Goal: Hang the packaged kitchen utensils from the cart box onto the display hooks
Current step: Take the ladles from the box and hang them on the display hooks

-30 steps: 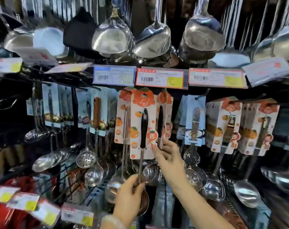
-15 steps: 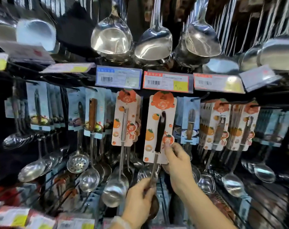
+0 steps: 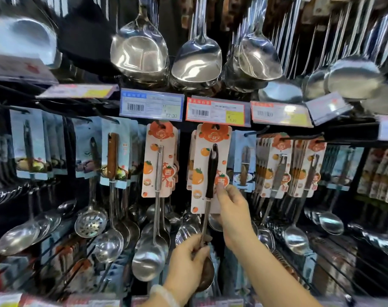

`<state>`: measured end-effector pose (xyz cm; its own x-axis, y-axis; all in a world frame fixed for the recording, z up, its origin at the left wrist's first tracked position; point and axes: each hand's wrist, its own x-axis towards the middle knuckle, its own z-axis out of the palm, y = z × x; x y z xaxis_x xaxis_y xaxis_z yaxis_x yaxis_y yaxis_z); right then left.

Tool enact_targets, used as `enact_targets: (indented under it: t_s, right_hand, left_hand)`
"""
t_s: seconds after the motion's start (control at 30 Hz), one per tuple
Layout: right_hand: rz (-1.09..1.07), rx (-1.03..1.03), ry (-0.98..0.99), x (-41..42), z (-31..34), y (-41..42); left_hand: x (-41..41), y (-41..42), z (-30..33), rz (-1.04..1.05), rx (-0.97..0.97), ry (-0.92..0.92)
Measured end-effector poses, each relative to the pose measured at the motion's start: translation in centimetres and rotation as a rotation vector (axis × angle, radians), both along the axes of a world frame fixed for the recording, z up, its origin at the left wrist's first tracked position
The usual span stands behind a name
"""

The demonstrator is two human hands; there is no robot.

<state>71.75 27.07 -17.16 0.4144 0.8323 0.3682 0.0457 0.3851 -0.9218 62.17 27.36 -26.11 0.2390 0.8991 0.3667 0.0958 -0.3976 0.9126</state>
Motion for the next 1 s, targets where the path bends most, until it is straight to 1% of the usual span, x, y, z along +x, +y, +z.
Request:
enact_targets:
  t_s: [0.13,0.23,0.37,0.43,0.5,0.53,0.63,0.67,0.73,0.77,0.83,0.9,0.97,1.0]
  right_hand:
    - [-0.046,0.010,-0.022,-0.1,0.8,0.0]
    - [-0.043,-0.007,-0.012,0.0,0.8,0.3]
    - [-0.059,-0.062,0.015,0.1,0.3,1.1]
    - [-0.067,-0.131,0.029,0.2,0.9,2.0]
    - [-0.107,-0.212,-0.005,0.4,1.6,3.1]
    - [-0.117,-0.218,-0.032,0.7,1.7,3.8]
    - [-0.110,-0.155,-0.132,1.6,1.6,5.4]
    - [-0.115,-0.163,-0.175,1.8,1.3,5.7]
    - [-0.129,-0.244,-0.234,2.1,0.3,5.7]
    - [-0.136,-0.309,-0.264,2.4,-0.5,5.4]
    - [-0.124,-0.379,-0.349,3.3,-2.5,3.7]
    - [-0.114,-0.410,-0.503,4.8,-4.6,1.2]
    - [-0.190,-0.439,-0.679,7.3,-5.9,-1.6]
    - [-0.240,-0.461,-0.732,8.9,-6.3,-3.1]
  left_hand:
    - [0.1,0.0,0.8,-0.025,-0.018,-0.029]
    - [0.0,0.2,0.8,-0.038,-0.054,0.004]
    - [0.1,0.8,0.2,-0.029,-0.096,0.054]
    - [0.5,1.6,0.4,-0.015,-0.116,0.036]
    - [0.9,2.6,1.0,-0.017,-0.141,0.041]
    - [1.2,3.2,1.2,-0.022,-0.155,0.052]
    - [1.9,4.7,1.6,-0.006,-0.213,0.118]
    - [2.0,5.0,1.6,0.024,-0.210,0.168]
    - [2.2,5.2,1.2,0.156,-0.126,0.363]
    - [2.2,4.9,1.0,0.229,-0.078,0.413]
    - [2.7,3.5,0.9,0.321,0.028,0.420]
    - [4.1,2.1,0.7,0.265,0.149,0.419]
    - [6.6,0.8,0.4,0.135,0.243,0.444]
    - [8.3,0.2,0.4,0.071,0.279,0.466]
